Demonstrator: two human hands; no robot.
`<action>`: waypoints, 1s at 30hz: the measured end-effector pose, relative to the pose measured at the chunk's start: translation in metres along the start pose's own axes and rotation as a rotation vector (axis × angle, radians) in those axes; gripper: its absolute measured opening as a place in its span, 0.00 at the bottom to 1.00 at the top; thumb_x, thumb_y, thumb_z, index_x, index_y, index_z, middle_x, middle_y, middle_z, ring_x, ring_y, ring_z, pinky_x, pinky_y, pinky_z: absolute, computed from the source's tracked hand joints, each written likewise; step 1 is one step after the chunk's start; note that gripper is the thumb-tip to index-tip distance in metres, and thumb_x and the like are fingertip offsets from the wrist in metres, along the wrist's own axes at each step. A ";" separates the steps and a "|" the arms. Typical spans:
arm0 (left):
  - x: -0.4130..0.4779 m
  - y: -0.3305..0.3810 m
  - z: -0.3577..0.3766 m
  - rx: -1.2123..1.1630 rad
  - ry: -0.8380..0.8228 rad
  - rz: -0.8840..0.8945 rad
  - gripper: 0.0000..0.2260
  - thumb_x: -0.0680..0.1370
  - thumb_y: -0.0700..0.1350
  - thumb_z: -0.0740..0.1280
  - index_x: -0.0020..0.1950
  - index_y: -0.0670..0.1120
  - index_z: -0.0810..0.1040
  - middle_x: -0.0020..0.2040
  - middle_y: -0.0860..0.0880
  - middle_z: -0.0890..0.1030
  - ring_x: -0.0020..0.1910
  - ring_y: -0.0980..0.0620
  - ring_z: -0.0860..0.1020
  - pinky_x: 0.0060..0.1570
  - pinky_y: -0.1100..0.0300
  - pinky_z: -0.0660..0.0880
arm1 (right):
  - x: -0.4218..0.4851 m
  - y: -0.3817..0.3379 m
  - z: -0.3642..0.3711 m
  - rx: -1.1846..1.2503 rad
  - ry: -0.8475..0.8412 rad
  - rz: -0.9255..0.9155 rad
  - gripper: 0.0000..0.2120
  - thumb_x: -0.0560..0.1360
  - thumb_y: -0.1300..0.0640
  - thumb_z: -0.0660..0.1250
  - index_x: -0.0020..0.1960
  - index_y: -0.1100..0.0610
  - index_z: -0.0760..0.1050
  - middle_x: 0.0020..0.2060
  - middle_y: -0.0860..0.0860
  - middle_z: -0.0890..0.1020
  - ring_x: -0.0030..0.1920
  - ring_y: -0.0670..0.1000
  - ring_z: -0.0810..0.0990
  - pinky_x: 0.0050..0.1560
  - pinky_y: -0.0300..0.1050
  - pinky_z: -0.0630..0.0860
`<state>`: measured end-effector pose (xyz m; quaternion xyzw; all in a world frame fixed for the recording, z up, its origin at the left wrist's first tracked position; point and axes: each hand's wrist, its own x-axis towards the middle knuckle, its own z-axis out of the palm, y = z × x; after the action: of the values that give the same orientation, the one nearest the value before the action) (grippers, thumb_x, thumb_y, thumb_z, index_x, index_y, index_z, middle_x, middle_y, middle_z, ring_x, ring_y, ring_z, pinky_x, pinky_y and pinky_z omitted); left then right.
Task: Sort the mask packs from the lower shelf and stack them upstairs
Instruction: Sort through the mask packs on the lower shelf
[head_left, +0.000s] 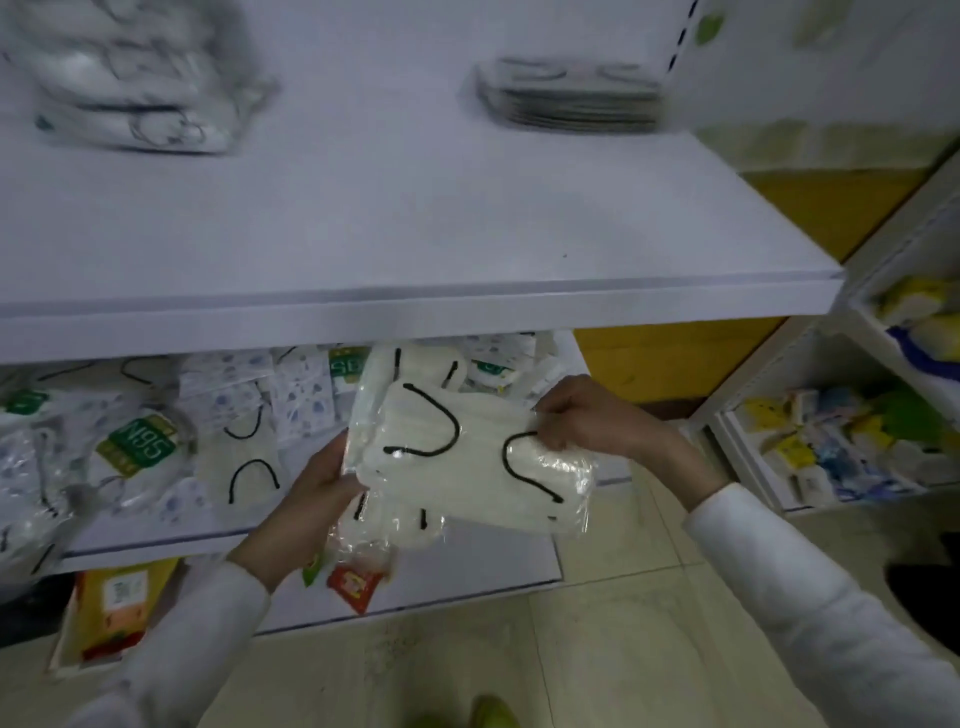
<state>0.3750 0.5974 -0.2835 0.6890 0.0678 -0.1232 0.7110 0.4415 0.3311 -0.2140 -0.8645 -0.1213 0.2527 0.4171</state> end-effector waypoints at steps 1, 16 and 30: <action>-0.002 0.010 0.003 0.009 -0.045 0.024 0.26 0.63 0.50 0.72 0.61 0.52 0.76 0.53 0.52 0.83 0.57 0.48 0.79 0.51 0.57 0.77 | -0.005 -0.004 -0.010 -0.105 0.010 0.000 0.08 0.64 0.58 0.69 0.29 0.61 0.74 0.23 0.50 0.73 0.27 0.45 0.68 0.31 0.41 0.62; -0.064 0.136 0.072 -0.044 -0.067 0.398 0.09 0.63 0.50 0.78 0.41 0.58 0.84 0.40 0.54 0.85 0.41 0.55 0.82 0.37 0.67 0.77 | -0.121 -0.075 -0.114 0.260 0.150 -0.428 0.06 0.71 0.67 0.67 0.41 0.60 0.82 0.32 0.48 0.82 0.31 0.47 0.81 0.34 0.38 0.78; -0.005 0.197 0.145 -0.654 0.325 0.430 0.17 0.78 0.49 0.64 0.67 0.51 0.71 0.59 0.50 0.80 0.57 0.49 0.79 0.57 0.51 0.76 | -0.071 -0.117 -0.074 0.169 0.690 -0.423 0.11 0.70 0.64 0.70 0.39 0.48 0.77 0.38 0.48 0.81 0.40 0.48 0.78 0.43 0.45 0.77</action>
<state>0.4130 0.4572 -0.0863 0.4361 0.0693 0.1663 0.8817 0.4212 0.3252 -0.0602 -0.8172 -0.1279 -0.1341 0.5457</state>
